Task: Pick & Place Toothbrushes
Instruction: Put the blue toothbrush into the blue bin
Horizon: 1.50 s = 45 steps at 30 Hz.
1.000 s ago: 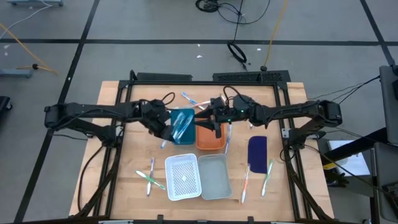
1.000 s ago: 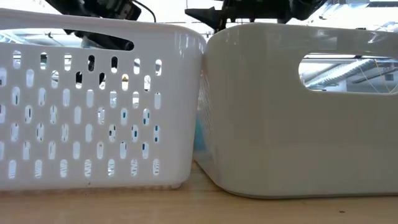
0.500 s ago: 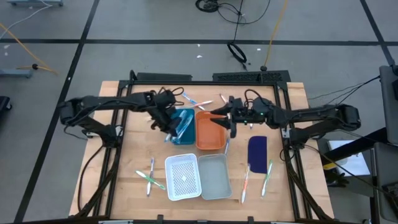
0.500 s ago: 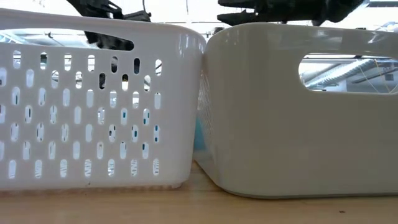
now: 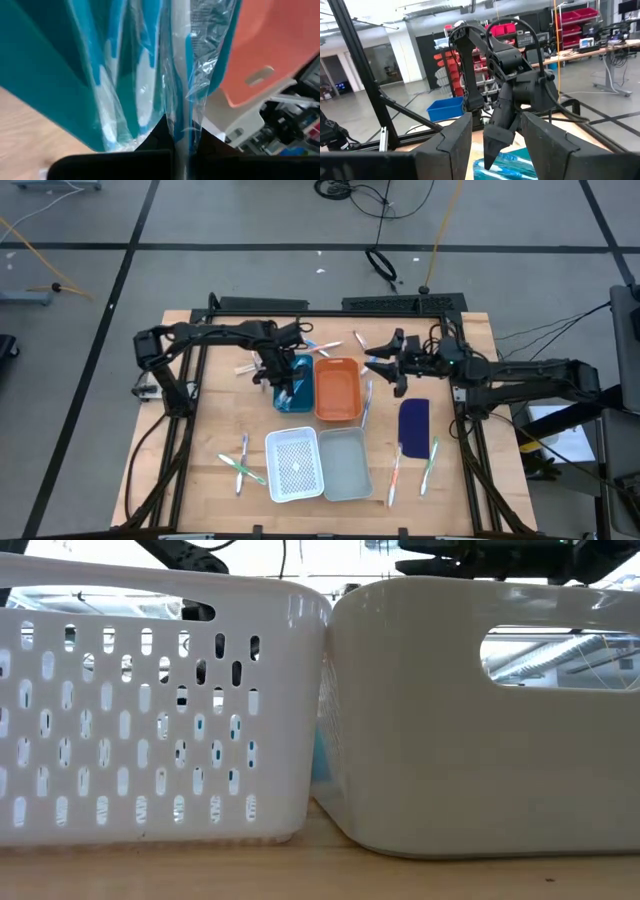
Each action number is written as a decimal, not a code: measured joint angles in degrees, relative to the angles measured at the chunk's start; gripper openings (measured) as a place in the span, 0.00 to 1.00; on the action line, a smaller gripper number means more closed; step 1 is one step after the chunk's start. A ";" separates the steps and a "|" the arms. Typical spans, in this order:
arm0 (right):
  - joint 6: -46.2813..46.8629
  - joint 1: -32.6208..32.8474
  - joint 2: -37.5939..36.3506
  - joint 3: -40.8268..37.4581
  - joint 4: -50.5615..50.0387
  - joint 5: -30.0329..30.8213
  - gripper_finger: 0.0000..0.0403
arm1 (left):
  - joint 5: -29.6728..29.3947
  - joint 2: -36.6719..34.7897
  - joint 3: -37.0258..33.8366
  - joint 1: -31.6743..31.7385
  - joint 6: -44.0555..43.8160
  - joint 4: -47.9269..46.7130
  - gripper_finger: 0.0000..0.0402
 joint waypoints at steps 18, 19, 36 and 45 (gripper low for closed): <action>0.07 -3.77 -5.42 -3.51 -0.01 -0.17 0.41 | -0.93 2.93 1.74 -0.24 -0.66 -3.51 0.03; 0.07 -3.77 -5.42 -3.51 0.00 -0.17 0.41 | -0.97 2.93 1.74 -0.39 -0.53 -3.52 0.03; 0.46 -3.75 -5.40 -3.49 0.00 -0.24 0.41 | 0.82 2.93 1.91 0.35 0.08 -3.58 0.37; 0.46 -3.75 -5.40 -3.44 -0.07 -0.26 0.41 | -1.96 -2.56 6.64 0.85 -0.21 -4.94 0.48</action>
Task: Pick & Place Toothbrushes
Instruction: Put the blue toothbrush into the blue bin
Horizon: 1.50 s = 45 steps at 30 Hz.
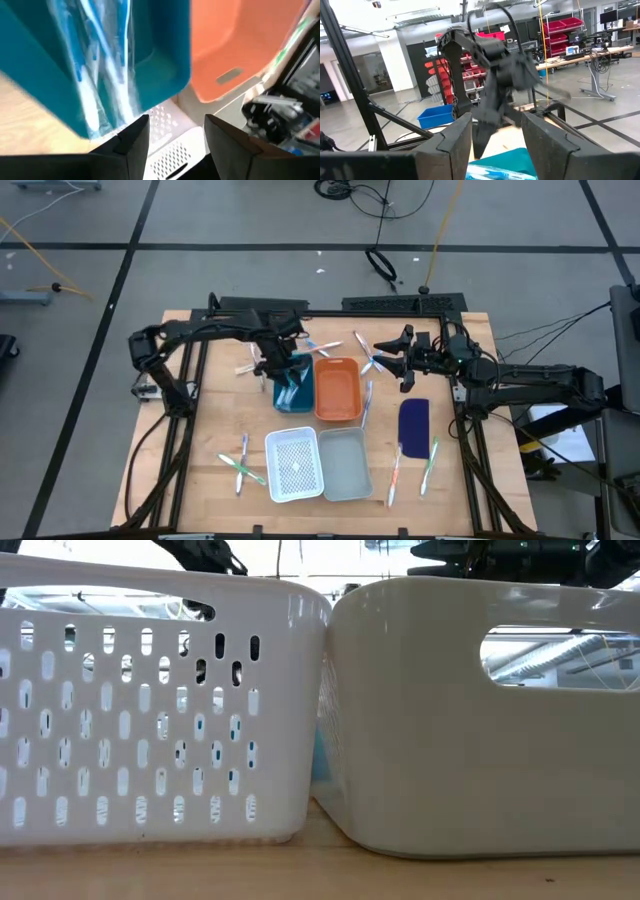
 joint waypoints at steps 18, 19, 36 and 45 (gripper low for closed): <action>0.30 -0.02 0.04 0.00 -3.11 4.47 0.41 | -35.60 -25.17 -3.30 -4.74 24.33 12.42 0.33; 0.12 -0.02 0.04 0.00 -3.91 5.86 0.41 | -35.61 -26.48 -4.41 -4.67 24.98 13.73 0.32; 0.12 -3.86 15.78 19.01 -29.48 13.79 0.41 | -36.60 -50.26 -29.41 0.05 30.03 27.73 0.27; 15.46 -10.58 20.94 29.50 -55.76 16.03 0.41 | -36.55 -55.77 -32.73 2.68 31.68 27.44 0.27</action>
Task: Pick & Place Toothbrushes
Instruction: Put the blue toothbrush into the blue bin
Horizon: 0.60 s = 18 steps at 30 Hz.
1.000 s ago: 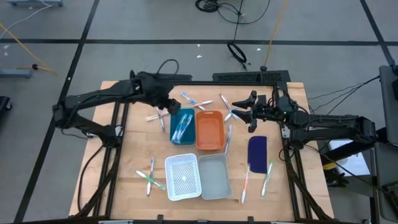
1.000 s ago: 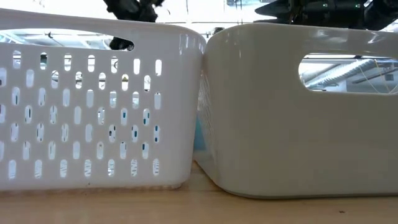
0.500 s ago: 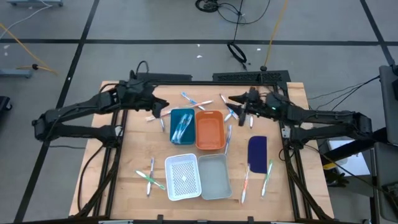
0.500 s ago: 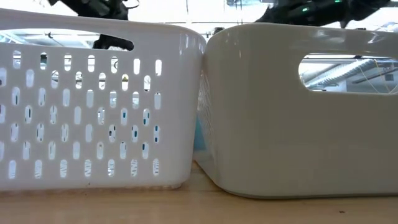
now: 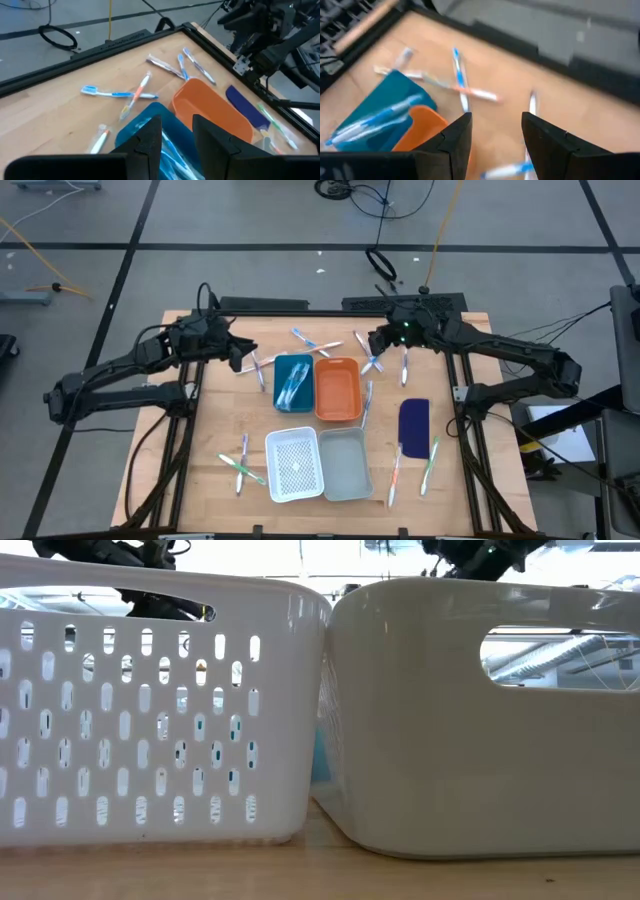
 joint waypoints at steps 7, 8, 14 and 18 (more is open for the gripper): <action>5.70 -0.08 2.56 1.23 -14.99 -21.01 0.41 | 0.04 0.01 0.00 2.13 3.40 -0.01 0.27; 6.51 0.40 2.66 0.92 -16.76 -22.53 0.41 | 0.01 -0.01 0.00 2.40 3.42 -0.14 0.27; 11.93 5.04 2.66 -1.06 -17.91 -23.58 0.41 | 1.94 0.01 0.00 3.86 6.08 -0.11 0.27; 15.14 8.50 4.56 -1.22 -17.82 -23.58 0.41 | 2.71 0.01 0.00 4.83 6.38 -0.04 0.27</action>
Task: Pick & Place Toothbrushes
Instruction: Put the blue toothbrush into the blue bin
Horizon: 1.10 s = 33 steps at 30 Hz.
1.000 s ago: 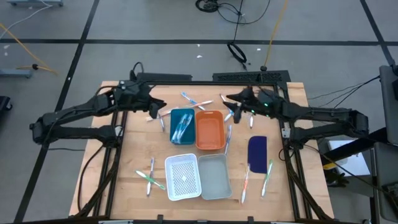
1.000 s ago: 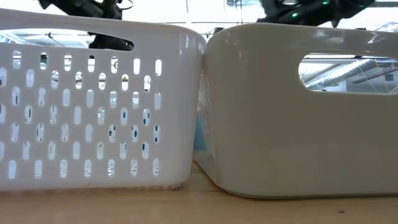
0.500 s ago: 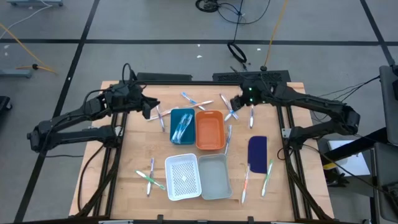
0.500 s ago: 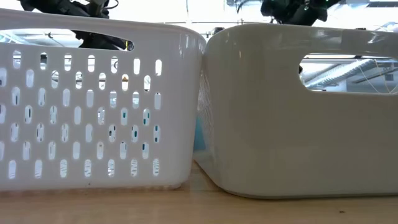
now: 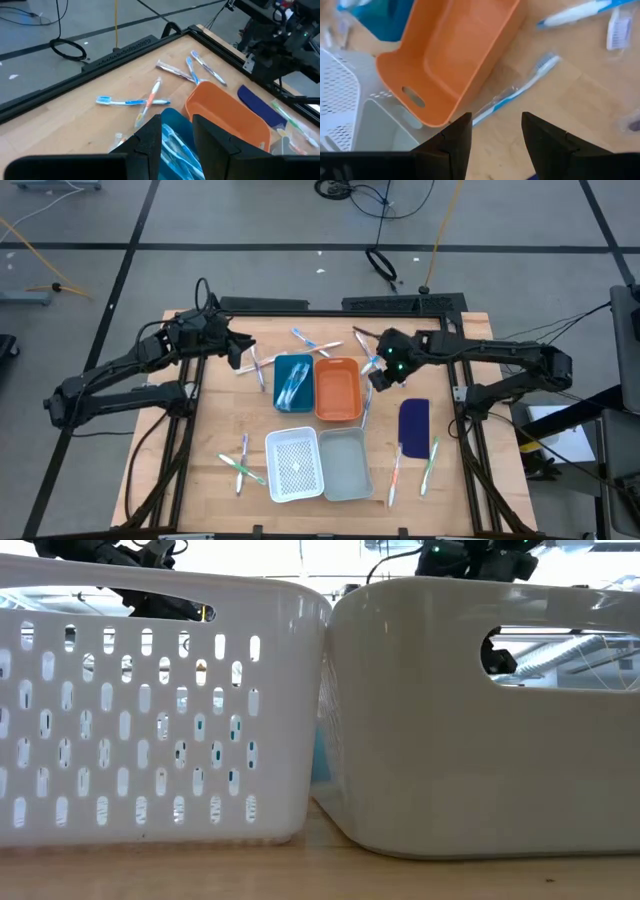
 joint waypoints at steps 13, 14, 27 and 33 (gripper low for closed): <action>6.71 4.51 9.39 -0.07 1.73 6.60 0.41 | 2.67 0.00 0.00 0.56 1.36 0.12 0.27; 6.71 4.48 9.81 -0.07 1.89 7.19 0.41 | 3.10 0.00 0.00 0.56 1.35 0.12 0.27; 11.93 4.46 10.95 -6.22 10.33 10.71 0.41 | 6.34 0.00 0.00 0.56 1.41 0.04 0.27; 16.86 5.25 10.65 -10.95 20.25 11.93 0.41 | 6.45 0.00 0.00 0.56 1.39 0.04 0.27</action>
